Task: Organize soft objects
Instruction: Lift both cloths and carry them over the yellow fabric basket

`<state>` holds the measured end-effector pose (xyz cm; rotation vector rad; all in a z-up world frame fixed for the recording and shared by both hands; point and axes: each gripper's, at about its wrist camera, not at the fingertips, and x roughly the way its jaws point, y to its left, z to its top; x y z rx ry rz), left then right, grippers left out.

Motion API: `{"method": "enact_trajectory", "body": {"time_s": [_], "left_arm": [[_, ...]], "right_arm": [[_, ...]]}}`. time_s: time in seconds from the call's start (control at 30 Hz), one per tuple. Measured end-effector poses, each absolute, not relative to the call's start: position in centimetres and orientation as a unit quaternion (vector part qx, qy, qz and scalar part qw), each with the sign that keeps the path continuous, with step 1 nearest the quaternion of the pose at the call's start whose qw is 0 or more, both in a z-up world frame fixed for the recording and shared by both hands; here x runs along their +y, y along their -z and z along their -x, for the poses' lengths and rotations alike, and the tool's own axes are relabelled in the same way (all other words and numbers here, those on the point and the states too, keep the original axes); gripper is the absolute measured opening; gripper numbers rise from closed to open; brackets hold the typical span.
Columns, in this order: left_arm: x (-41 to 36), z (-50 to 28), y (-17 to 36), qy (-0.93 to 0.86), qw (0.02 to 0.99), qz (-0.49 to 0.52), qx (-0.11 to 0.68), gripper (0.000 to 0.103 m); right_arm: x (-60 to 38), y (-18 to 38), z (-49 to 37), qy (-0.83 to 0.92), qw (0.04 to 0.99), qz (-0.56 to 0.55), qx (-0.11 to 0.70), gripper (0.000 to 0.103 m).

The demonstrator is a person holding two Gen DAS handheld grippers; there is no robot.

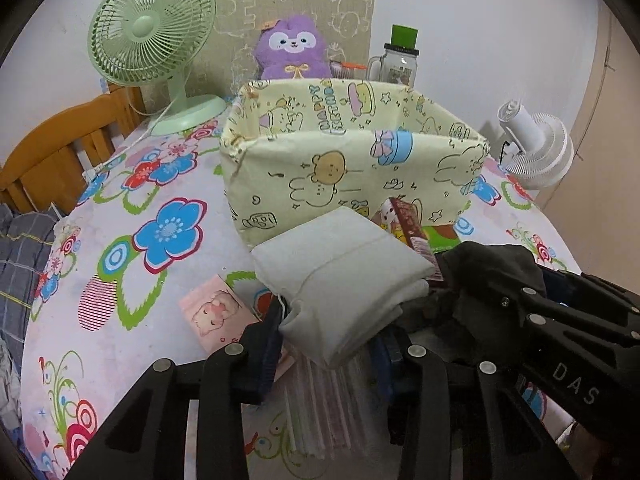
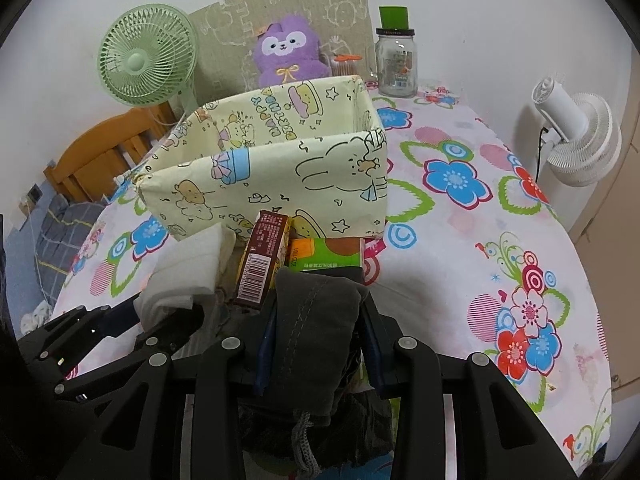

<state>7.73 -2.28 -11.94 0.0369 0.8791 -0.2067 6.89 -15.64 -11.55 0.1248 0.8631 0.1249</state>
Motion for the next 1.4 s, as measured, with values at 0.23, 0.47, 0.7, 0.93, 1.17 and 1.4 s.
{"method": "enact_trajectory", "body": {"time_s": [0.23,0.47,0.7,0.93,1.17,1.4], "left_arm": [[-2.3,-6.9,10.8,0.101,0.906,-0.018,0.410,0.040],[-2.3,-5.9,9.8,0.103,0.912,-0.019,0.396,0.040],[-2.1,-5.2,8.8,0.102,0.917,-0.017,0.385,0.040],[-2.2,-4.2,7.7,0.104,0.923,-0.020,0.370,0.040],[-2.3,-3.8,6.7,0.106,0.927,-0.018,0.358,0.040],[-2.2,-3.5,5.9,0.103,0.931,-0.018,0.350,0.040]], "right_arm": [[-15.5,10.6,-6.0,-0.061,0.911,-0.058,0.404,0.040],[-15.4,9.6,-5.2,-0.062,0.917,-0.055,0.389,0.040],[-15.4,8.7,-4.2,-0.061,0.924,-0.056,0.374,0.040],[-15.5,7.5,-3.3,-0.064,0.930,-0.059,0.357,0.040],[-15.2,6.3,-2.6,-0.066,0.936,-0.056,0.342,0.040],[-14.9,5.5,-2.3,-0.069,0.939,-0.055,0.332,0.040]]}}
